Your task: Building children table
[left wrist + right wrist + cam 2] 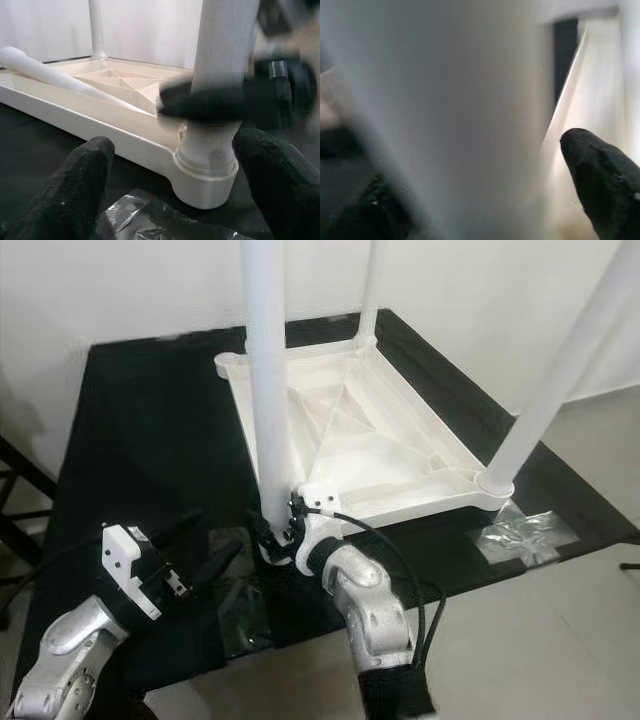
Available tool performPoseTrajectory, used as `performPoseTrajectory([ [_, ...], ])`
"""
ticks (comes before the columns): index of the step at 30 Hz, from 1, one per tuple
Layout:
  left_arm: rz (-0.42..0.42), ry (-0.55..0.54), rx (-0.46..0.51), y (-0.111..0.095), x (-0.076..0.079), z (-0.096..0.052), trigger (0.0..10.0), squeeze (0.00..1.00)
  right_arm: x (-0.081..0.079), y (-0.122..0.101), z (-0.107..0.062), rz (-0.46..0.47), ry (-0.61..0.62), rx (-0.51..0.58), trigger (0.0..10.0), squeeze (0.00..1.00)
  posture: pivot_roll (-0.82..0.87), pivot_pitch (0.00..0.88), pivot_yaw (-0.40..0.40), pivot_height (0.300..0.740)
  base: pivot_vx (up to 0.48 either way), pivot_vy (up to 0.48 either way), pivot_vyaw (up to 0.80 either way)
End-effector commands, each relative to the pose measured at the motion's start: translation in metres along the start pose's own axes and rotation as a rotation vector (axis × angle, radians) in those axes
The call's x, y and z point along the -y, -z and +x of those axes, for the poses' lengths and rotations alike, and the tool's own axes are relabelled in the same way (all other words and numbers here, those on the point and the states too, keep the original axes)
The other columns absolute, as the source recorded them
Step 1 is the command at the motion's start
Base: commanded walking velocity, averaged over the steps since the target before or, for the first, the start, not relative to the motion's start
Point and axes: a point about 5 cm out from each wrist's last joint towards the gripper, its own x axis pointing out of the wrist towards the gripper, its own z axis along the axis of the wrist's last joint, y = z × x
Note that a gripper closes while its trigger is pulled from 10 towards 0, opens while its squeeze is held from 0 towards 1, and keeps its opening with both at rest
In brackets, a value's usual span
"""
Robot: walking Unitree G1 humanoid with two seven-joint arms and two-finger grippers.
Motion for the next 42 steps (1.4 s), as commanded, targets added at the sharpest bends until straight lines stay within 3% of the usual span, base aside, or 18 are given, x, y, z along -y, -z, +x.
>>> performPoseTrajectory([
  [1,-0.002,-0.004,-0.020,0.004,0.000,-0.003,10.0,0.00,-0.003,-0.017,0.003,-0.039,-0.156,0.044,10.0,0.63,-0.04,0.124,-0.001,0.740,0.000,0.000,0.00],
  [2,-0.002,-0.004,-0.020,0.004,0.000,-0.003,10.0,0.00,-0.003,-0.017,0.003,-0.039,-0.156,0.044,10.0,0.63,-0.04,0.124,-0.001,0.740,0.000,0.000,0.00],
  [3,-0.001,-0.006,-0.019,0.005,0.001,-0.003,10.0,0.00,0.002,-0.035,0.006,-0.150,-0.320,0.048,10.0,0.00,-0.03,0.119,-0.005,0.740,0.000,0.000,0.00],
  [9,0.001,-0.003,-0.022,0.006,0.003,-0.003,10.0,0.00,0.017,-0.051,0.014,-0.250,-0.511,-0.009,10.0,0.00,-0.02,0.117,-0.007,0.740,0.000,0.000,0.00],
  [13,0.001,-0.002,-0.023,0.006,0.004,-0.004,10.0,0.00,0.022,-0.053,0.016,-0.255,-0.528,-0.027,10.0,0.00,-0.02,0.117,-0.008,0.740,0.000,0.000,0.00],
  [14,0.001,-0.001,-0.025,0.006,0.005,-0.004,10.0,0.00,0.029,-0.055,0.017,-0.245,-0.547,-0.044,4.1,0.00,-0.01,0.117,-0.009,0.740,0.000,0.000,0.00],
  [15,0.001,-0.001,-0.025,0.006,0.005,-0.004,10.0,0.00,0.029,-0.055,0.017,-0.245,-0.547,-0.044,4.1,0.00,-0.01,0.117,-0.009,0.740,0.000,0.000,0.00],
  [16,0.001,0.000,-0.026,0.006,0.006,-0.005,10.0,0.00,0.036,-0.056,0.016,-0.226,-0.547,-0.059,0.0,0.00,-0.01,0.118,-0.010,0.740,0.000,0.000,0.00],
  [27,-0.001,0.003,-0.028,0.007,0.008,-0.007,10.0,0.00,0.065,-0.050,0.001,-0.177,-0.515,-0.097,0.0,0.00,0.00,0.124,-0.012,0.740,0.000,0.000,0.00],
  [31,-0.002,0.003,-0.026,0.007,0.008,-0.007,10.0,0.00,0.067,-0.042,-0.004,-0.186,-0.497,-0.117,0.0,0.00,-0.01,0.130,-0.012,0.740,0.000,0.000,0.00],
  [33,-0.004,0.002,-0.023,0.006,0.008,-0.008,10.0,0.00,0.065,-0.022,-0.007,-0.202,-0.334,-0.166,0.0,0.00,-0.03,0.144,-0.023,0.740,0.000,0.000,0.00],
  [34,-0.004,0.002,-0.023,0.006,0.008,-0.008,10.0,0.00,0.065,-0.022,-0.007,-0.202,-0.334,-0.166,0.0,0.00,-0.03,0.144,-0.023,0.740,0.000,0.000,0.00],
  [35,-0.004,0.001,-0.021,0.005,0.007,-0.009,10.0,0.00,0.057,-0.005,0.000,-0.134,-0.089,-0.158,0.0,0.00,-0.03,0.152,-0.020,0.740,0.000,0.000,0.00],
  [37,-0.004,0.001,-0.021,0.005,0.007,-0.009,10.0,0.00,0.057,-0.005,0.000,-0.134,-0.089,-0.158,0.0,0.00,-0.03,0.152,-0.020,0.740,0.000,0.000,0.00],
  [38,-0.004,0.001,-0.021,0.004,0.006,-0.009,10.0,0.00,0.049,0.011,0.002,-0.015,0.243,-0.134,0.0,0.00,-0.04,0.156,-0.017,0.740,0.000,0.000,0.00],
  [39,-0.003,0.001,-0.020,0.003,0.005,-0.009,10.0,0.00,0.020,0.033,-0.003,0.084,0.331,-0.164,0.0,0.00,-0.02,0.165,-0.014,0.740,0.000,0.000,0.00],
  [40,0.000,0.002,-0.024,0.003,0.004,-0.009,10.0,0.00,0.004,0.039,-0.007,0.052,0.372,-0.192,0.0,0.00,-0.03,0.163,-0.003,0.740,0.000,0.000,0.00],
  [42,-0.003,0.001,-0.025,0.003,0.003,-0.009,10.0,0.00,0.007,0.035,-0.009,0.037,0.383,-0.187,0.0,0.00,-0.06,0.156,0.008,0.740,0.000,0.000,0.00],
])
